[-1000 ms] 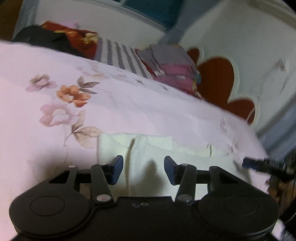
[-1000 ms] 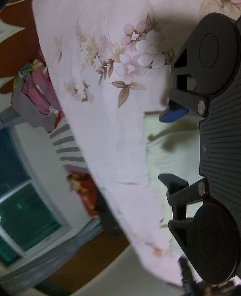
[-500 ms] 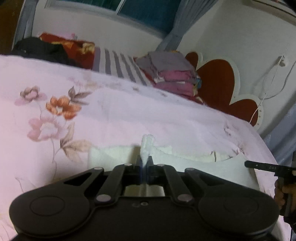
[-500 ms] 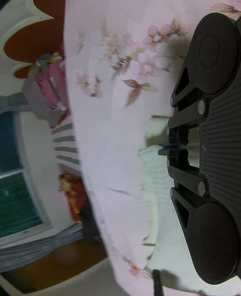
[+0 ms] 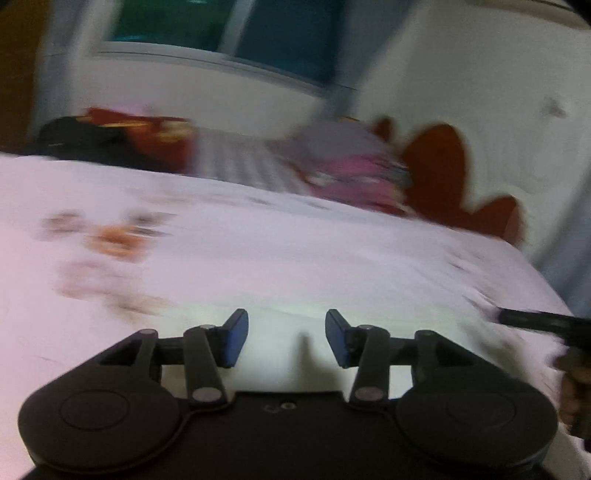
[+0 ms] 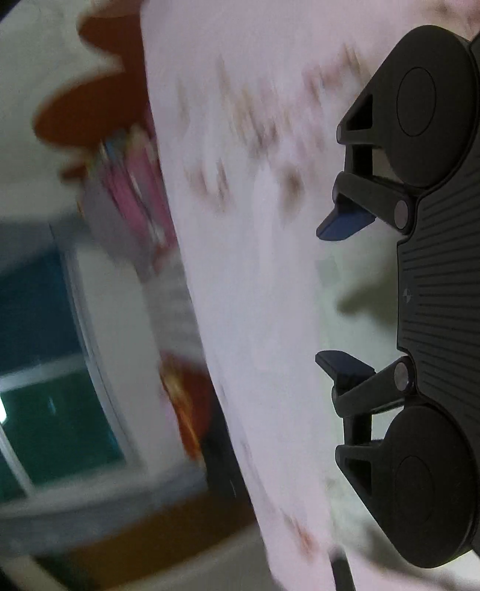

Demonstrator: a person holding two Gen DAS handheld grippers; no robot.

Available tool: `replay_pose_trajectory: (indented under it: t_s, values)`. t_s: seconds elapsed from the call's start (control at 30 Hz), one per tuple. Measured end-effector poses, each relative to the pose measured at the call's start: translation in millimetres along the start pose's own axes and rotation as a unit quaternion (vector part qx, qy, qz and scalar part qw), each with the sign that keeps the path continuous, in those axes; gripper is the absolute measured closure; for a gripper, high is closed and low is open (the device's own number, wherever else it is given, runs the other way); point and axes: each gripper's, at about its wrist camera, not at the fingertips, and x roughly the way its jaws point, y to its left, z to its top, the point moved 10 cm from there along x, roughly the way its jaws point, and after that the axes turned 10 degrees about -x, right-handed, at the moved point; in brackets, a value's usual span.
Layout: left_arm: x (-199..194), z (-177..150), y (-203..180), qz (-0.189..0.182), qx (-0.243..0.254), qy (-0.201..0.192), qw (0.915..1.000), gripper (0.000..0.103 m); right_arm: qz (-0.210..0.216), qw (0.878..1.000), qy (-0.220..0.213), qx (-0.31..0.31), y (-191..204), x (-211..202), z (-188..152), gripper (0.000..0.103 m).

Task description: Fold small clothes

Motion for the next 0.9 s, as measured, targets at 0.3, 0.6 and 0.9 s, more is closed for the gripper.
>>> replay_pose_trajectory:
  t_s: [0.3,0.6,0.9]
  values:
    - [41,-28,-18,0.047,0.046,0.031,0.9973,0.061,0.038,0.989,0.050,-0.134,73,39,-27,0.059]
    - [5,-7,17,0.088,0.028,-0.006,0.9957,0.059,-0.085,0.995,0.053,-0.020,-29,14,-20,0.059]
    - [12,-83,-75,0.046,0.110,0.035,0.9923,0.051,0.056,0.988,0.061,-0.130,94,-6,-56,0.059]
